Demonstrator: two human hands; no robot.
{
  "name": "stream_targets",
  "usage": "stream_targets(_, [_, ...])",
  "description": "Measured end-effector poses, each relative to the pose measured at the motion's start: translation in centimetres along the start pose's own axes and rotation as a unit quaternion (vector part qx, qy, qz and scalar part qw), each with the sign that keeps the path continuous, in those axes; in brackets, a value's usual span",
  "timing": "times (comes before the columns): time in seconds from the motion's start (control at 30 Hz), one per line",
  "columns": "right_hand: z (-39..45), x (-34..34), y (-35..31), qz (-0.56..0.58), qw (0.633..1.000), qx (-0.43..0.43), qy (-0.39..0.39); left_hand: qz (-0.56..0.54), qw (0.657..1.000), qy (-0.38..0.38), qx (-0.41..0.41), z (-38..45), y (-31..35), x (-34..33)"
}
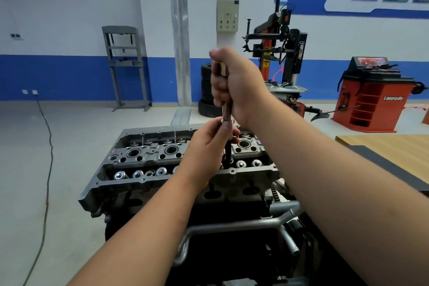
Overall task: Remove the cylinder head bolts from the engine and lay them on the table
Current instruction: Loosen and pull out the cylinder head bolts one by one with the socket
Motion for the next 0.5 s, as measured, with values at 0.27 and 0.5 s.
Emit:
stream_targets(0.27, [-0.3, 0.3, 0.1, 0.036, 0.991, 0.083, 0.096, -0.028, 0.998, 0.048, 0.010, 0.6, -0.5, 0.2])
stream_targets(0.5, [0.3, 0.1, 0.3, 0.033, 0.998, -0.007, -0.046, -0.045, 0.999, -0.014, 0.020, -0.1, -0.2, 0.5])
Point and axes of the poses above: each hand's wrist, its own z-axis towards the middle knuckle, its own x-axis out of the back of the hand, y = z × x, the point moved 6 cm from there along z, towards the middle knuckle, and after that the axes turned 6 degrees about -x, right-handed, at the moved point
